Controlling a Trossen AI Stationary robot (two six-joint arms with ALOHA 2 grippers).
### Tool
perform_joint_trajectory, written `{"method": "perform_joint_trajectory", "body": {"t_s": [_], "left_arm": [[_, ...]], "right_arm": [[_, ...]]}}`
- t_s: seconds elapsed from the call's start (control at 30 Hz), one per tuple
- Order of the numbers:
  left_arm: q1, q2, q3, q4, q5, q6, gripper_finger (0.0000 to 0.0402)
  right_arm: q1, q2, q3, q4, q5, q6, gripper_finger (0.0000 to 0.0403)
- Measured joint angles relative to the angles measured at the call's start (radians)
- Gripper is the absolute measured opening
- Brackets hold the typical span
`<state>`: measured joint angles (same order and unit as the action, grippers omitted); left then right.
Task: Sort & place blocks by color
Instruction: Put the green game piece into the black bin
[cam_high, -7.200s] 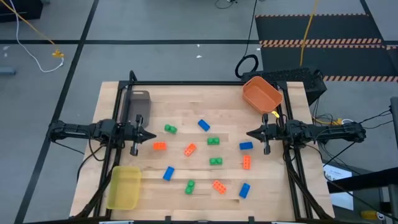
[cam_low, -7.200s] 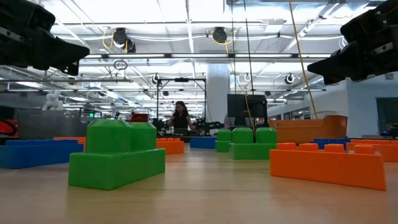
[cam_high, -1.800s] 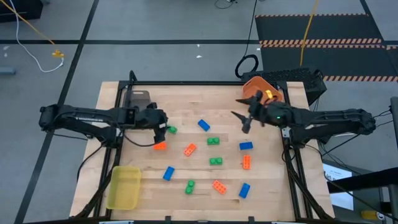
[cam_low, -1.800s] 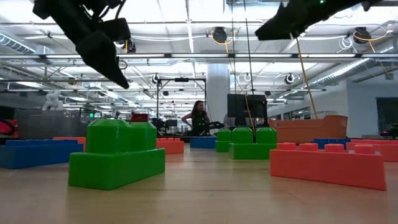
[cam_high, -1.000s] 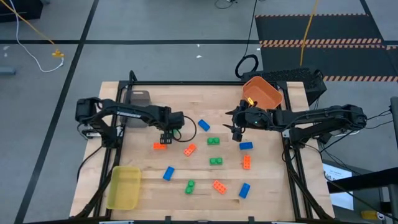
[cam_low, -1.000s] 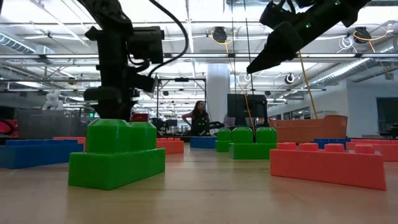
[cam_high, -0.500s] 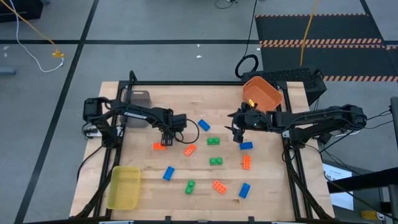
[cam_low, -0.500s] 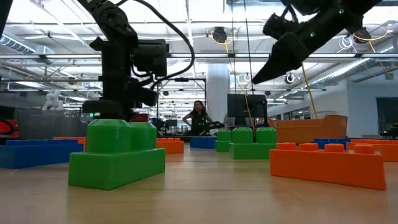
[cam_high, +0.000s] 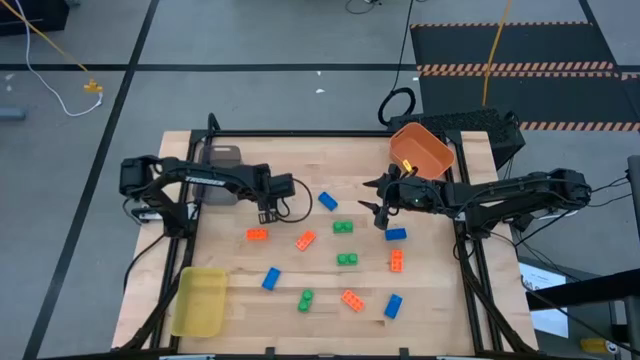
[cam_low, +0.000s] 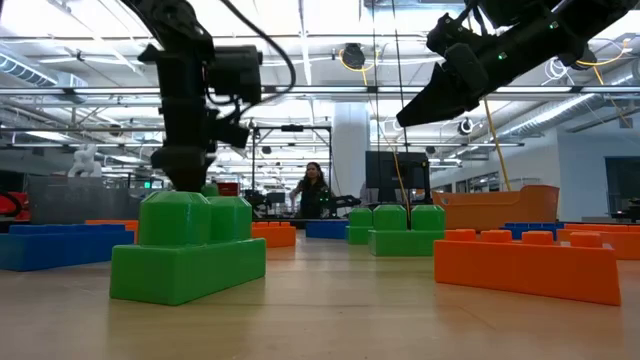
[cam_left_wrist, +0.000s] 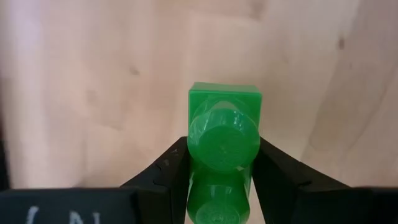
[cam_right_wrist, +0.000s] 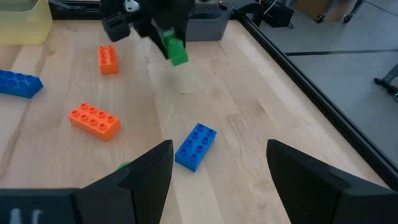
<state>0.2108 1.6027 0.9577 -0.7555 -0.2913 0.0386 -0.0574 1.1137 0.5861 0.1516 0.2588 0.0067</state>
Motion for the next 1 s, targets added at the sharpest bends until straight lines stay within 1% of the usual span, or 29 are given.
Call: {"method": "perform_joint_trajectory", "body": {"t_s": [0.07,0.17,0.23,0.37,0.53,0.63,0.77,0.9,1.0], "left_arm": [[0.014,-0.023,0.001,-0.003,-0.028,-0.032,0.0137],[0.038,-0.053,0.001,-0.031,-0.128,-0.085,0.0137],[0.058,-0.085,0.001,-0.048,-0.174,-0.103,0.0139],[0.087,-0.150,0.001,-0.036,-0.186,-0.151,0.0153],[0.158,-0.231,0.001,-0.080,-0.259,-0.225,0.0140],[0.220,-0.261,0.001,-0.082,-0.260,-0.263,0.0140],[0.287,-0.263,0.001,-0.097,-0.259,-0.269,0.0146],[0.365,-0.263,0.001,-0.150,-0.259,-0.270,0.0155],[0.433,-0.263,0.001,-0.208,-0.251,-0.287,0.0147]], "right_arm": [[0.000,0.000,0.000,0.001,0.000,0.000,0.0251],[0.000,0.000,0.000,0.001,0.001,0.001,0.0251],[0.000,0.000,0.000,0.000,0.001,0.005,0.0251],[0.000,0.000,0.000,-0.006,0.001,0.008,0.0251],[0.000,0.000,0.000,-0.008,0.001,0.008,0.0251],[0.000,0.000,0.000,-0.006,0.001,0.008,0.0251],[0.000,0.000,0.000,-0.007,0.001,0.009,0.0251],[0.000,0.000,0.000,-0.018,0.001,0.017,0.0251],[0.000,0.000,0.000,-0.024,0.001,0.017,0.0251]]}}
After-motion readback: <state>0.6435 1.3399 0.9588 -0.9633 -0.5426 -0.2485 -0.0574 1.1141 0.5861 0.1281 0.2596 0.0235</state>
